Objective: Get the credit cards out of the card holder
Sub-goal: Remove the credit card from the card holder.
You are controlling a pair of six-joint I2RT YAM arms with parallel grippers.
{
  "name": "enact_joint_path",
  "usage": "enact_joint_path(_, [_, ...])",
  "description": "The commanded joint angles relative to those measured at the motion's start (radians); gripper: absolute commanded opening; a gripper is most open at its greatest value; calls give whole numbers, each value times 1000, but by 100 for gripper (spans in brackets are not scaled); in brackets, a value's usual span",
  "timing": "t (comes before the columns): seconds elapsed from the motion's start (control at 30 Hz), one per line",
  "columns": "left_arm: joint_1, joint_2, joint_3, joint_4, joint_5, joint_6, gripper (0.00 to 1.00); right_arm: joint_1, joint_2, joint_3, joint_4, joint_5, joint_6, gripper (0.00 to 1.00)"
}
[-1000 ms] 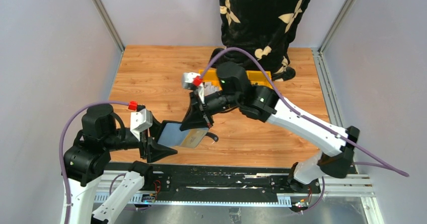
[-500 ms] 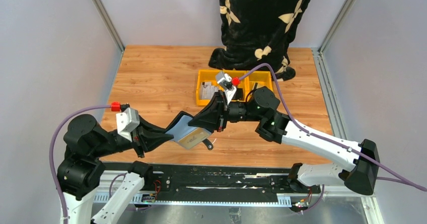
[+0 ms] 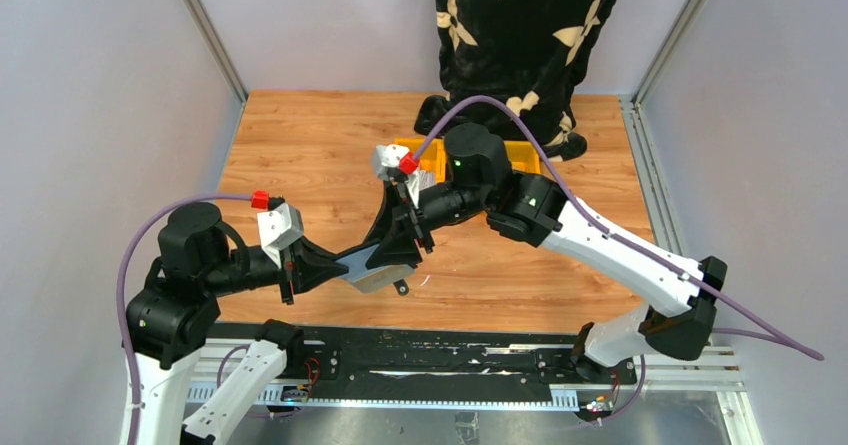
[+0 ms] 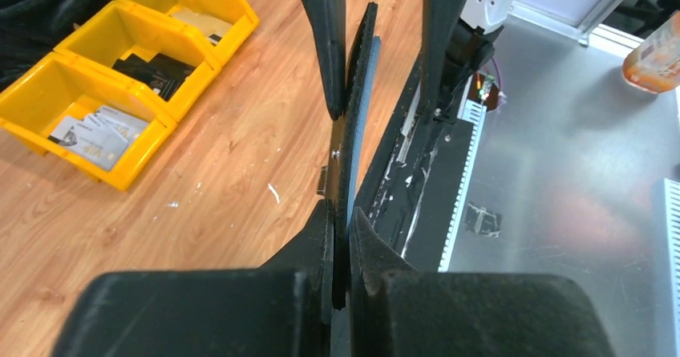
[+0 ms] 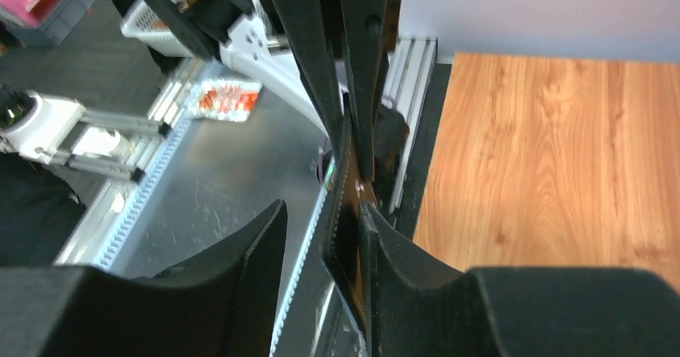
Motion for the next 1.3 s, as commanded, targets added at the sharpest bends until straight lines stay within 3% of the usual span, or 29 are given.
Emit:
enact_joint_path(0.0, [-5,-1,43,-34,-18,84,0,32,83,153,-434,11,-260,41])
enact_joint_path(0.17, [-6,5,48,-50,-9,106,0,67,170,302,-580,98,-354,40])
enact_joint_path(0.3, [-6,4,39,-51,-1,111,3,87,181,315,-508,158,-328,1])
enact_joint_path(0.37, [-6,2,36,-52,7,114,51,84,153,285,-394,203,-290,0])
enact_joint_path(0.43, [-6,-6,32,-53,5,115,88,66,82,199,-223,208,-205,0])
enact_joint_path(0.47, [-5,-7,32,-53,1,111,98,47,39,135,-110,185,-142,0])
enact_joint_path(0.5, [-6,-6,31,-51,-12,99,100,30,-4,32,29,170,-41,0])
enact_joint_path(0.67, [-6,-24,-12,70,-27,-78,100,-17,-180,-306,651,157,245,0])
enact_joint_path(0.87, [-6,-94,-177,580,61,-610,97,-18,-222,-511,1060,243,468,0])
enact_joint_path(0.93, [-6,-85,-201,648,90,-720,91,-18,-226,-577,1219,299,520,0])
enact_joint_path(1.03, [-6,-78,-202,631,108,-720,80,-16,-227,-640,1340,357,549,0])
enact_joint_path(1.1, [-6,-73,-203,596,117,-702,63,-15,-231,-657,1353,383,540,0])
enact_joint_path(1.17, [-6,-64,-191,513,93,-626,37,-15,-237,-666,1353,398,527,0])
enact_joint_path(1.27, [-6,-39,-153,339,11,-467,16,-15,-251,-667,1317,405,495,0])
